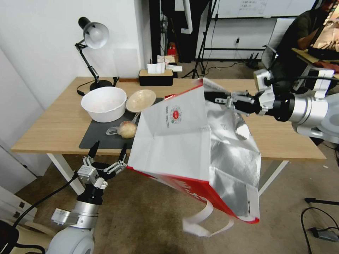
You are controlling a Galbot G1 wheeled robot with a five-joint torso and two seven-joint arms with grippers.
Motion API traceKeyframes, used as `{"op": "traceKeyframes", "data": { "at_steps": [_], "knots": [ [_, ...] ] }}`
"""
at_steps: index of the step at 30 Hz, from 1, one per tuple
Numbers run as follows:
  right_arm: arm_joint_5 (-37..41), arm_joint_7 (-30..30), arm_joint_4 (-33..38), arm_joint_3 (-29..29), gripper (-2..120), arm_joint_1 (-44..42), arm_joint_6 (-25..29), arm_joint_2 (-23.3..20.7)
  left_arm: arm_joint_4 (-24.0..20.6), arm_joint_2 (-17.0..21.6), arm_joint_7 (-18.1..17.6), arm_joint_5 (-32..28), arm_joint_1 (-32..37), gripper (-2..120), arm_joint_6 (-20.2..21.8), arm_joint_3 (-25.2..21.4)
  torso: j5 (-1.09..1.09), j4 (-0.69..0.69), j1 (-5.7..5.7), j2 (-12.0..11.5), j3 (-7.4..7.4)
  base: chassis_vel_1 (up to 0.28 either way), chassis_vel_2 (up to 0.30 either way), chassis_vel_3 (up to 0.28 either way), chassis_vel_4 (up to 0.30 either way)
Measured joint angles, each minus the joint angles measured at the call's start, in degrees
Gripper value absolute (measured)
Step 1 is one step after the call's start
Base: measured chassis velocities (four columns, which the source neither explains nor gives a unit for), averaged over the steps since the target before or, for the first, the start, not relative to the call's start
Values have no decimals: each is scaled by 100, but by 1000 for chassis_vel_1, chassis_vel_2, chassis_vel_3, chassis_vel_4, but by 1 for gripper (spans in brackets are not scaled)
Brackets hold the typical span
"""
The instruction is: Pick up the food delivery bag from the floor and place it on the table.
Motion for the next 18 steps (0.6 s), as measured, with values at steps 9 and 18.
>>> {"op": "traceKeyframes", "data": {
  "at_steps": [9,18],
  "knots": [
    [625,419,-61,18,0,680,42,36,-56,-14,-5,0,41,100,-13,-29,-1,0,-1,-1,-2,0,0,0,0],
    [1435,1971,-551,-112,0,1358,261,335,-95,-38,-10,1,96,100,-15,-13,0,0,-1,-3,-2,0,0,0,0]
  ]
}}
